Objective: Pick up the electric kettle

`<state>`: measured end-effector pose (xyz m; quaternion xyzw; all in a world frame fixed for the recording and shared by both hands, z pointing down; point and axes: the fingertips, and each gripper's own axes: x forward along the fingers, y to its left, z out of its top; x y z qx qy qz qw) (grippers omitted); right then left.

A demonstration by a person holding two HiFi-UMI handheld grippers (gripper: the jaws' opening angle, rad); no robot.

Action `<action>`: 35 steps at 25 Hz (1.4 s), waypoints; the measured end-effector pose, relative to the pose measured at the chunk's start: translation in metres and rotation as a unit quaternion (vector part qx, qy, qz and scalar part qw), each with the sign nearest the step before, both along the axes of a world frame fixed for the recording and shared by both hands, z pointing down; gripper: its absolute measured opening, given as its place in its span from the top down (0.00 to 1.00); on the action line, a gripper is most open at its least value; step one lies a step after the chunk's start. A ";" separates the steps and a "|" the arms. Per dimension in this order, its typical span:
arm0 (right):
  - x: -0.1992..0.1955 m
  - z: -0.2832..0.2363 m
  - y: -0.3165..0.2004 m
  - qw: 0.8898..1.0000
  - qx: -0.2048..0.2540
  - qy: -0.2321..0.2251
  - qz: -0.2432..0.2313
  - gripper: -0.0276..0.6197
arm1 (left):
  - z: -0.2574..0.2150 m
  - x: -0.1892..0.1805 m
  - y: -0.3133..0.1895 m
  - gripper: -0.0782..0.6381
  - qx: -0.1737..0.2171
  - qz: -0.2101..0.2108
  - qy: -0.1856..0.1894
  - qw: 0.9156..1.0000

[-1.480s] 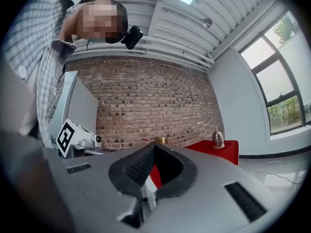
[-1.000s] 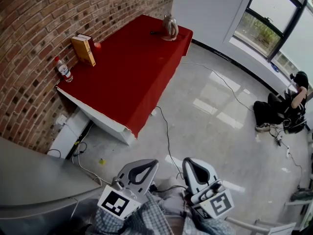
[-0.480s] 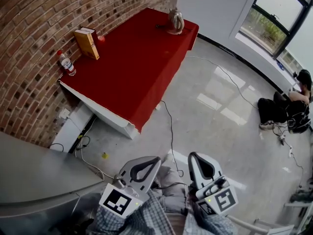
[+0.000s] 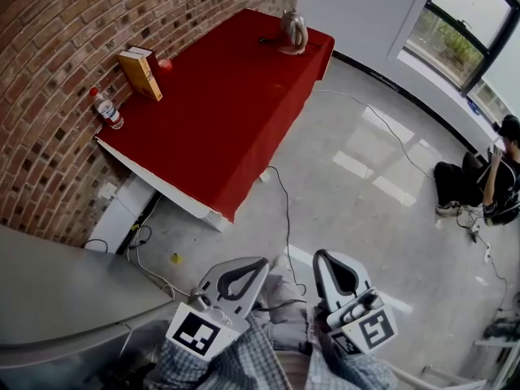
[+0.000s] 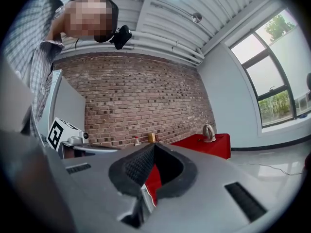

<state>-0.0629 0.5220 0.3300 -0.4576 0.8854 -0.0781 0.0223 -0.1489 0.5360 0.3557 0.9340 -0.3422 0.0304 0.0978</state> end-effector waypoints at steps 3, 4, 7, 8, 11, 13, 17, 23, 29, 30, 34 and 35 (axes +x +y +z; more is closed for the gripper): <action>0.006 0.002 -0.015 1.000 0.000 0.004 -0.007 0.95 | 0.001 0.010 -0.014 0.88 0.005 -0.001 -0.006 1.000; 0.008 0.003 -0.020 1.000 -0.001 0.004 -0.010 0.95 | 0.002 0.013 -0.018 0.88 0.003 -0.003 -0.006 1.000; 0.014 0.002 -0.037 1.000 -0.002 0.005 -0.018 0.95 | 0.002 0.020 -0.034 0.88 -0.003 -0.010 -0.004 1.000; 0.016 0.002 -0.043 1.000 -0.002 0.006 -0.021 0.95 | 0.002 0.023 -0.040 0.88 -0.002 -0.013 -0.002 1.000; 0.025 0.001 -0.060 1.000 -0.003 0.007 -0.028 0.95 | 0.001 0.032 -0.057 0.88 0.000 -0.019 -0.002 1.000; 0.032 0.000 -0.072 0.999 -0.002 0.009 -0.030 0.95 | 0.000 0.037 -0.068 0.88 0.001 -0.023 -0.006 1.000; 0.036 -0.008 -0.093 0.999 0.006 -0.002 -0.045 0.95 | -0.003 0.047 -0.085 0.88 0.010 -0.029 -0.014 0.999; 0.049 -0.006 -0.118 0.998 0.009 0.002 -0.062 0.95 | -0.005 0.062 -0.112 0.88 0.007 -0.045 -0.010 0.999; 0.066 -0.005 -0.142 0.998 0.012 0.004 -0.068 0.95 | -0.008 0.076 -0.137 0.88 0.014 -0.059 -0.007 0.998; 0.068 -0.007 -0.146 0.997 0.014 0.002 -0.070 0.95 | -0.008 0.078 -0.141 0.88 0.014 -0.062 -0.007 0.998; 0.080 -0.006 -0.158 0.997 0.017 0.005 -0.076 0.95 | -0.007 0.086 -0.154 0.88 0.016 -0.073 -0.012 0.997; 0.084 -0.005 -0.162 0.997 0.016 0.009 -0.074 0.95 | -0.007 0.087 -0.157 0.88 0.016 -0.075 -0.013 0.997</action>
